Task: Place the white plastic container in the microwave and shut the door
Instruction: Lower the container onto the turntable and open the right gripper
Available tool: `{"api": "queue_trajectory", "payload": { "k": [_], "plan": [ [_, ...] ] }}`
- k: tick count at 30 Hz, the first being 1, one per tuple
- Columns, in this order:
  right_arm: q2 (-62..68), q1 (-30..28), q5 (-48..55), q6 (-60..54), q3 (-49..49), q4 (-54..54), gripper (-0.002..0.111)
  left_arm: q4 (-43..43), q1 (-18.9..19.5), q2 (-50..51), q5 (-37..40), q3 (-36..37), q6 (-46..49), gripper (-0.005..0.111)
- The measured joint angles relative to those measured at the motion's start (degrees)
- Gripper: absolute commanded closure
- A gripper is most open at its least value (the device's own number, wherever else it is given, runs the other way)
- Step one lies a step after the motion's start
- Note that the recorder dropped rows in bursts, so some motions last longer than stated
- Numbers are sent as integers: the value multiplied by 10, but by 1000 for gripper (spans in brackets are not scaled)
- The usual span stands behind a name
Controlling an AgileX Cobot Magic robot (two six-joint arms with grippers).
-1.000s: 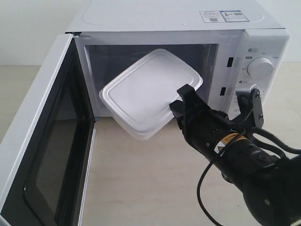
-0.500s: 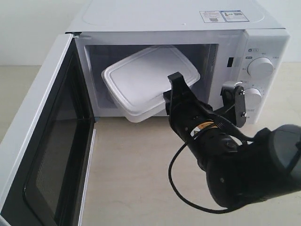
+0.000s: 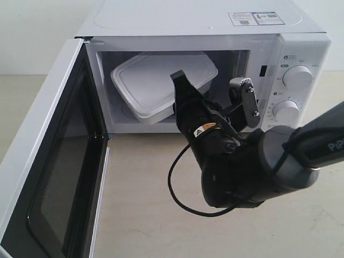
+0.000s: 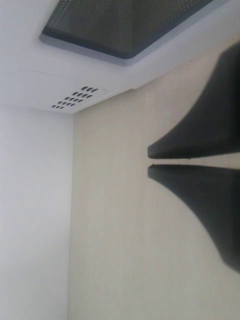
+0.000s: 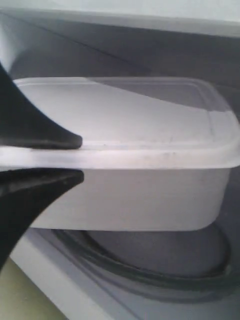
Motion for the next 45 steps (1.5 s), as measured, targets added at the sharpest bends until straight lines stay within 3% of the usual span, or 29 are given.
{"api": "queue_trajectory", "payload": {
  "k": [11,18,45],
  "plan": [
    [12,-37,32,-36,-32,15,109,0,0,0,0,0,0,102],
    [14,-37,68,-61,-74,20,109,0,0,0,0,0,0,102],
    [42,-38,75,-61,-78,38,106,0,0,0,0,0,0,102]
  ]
}}
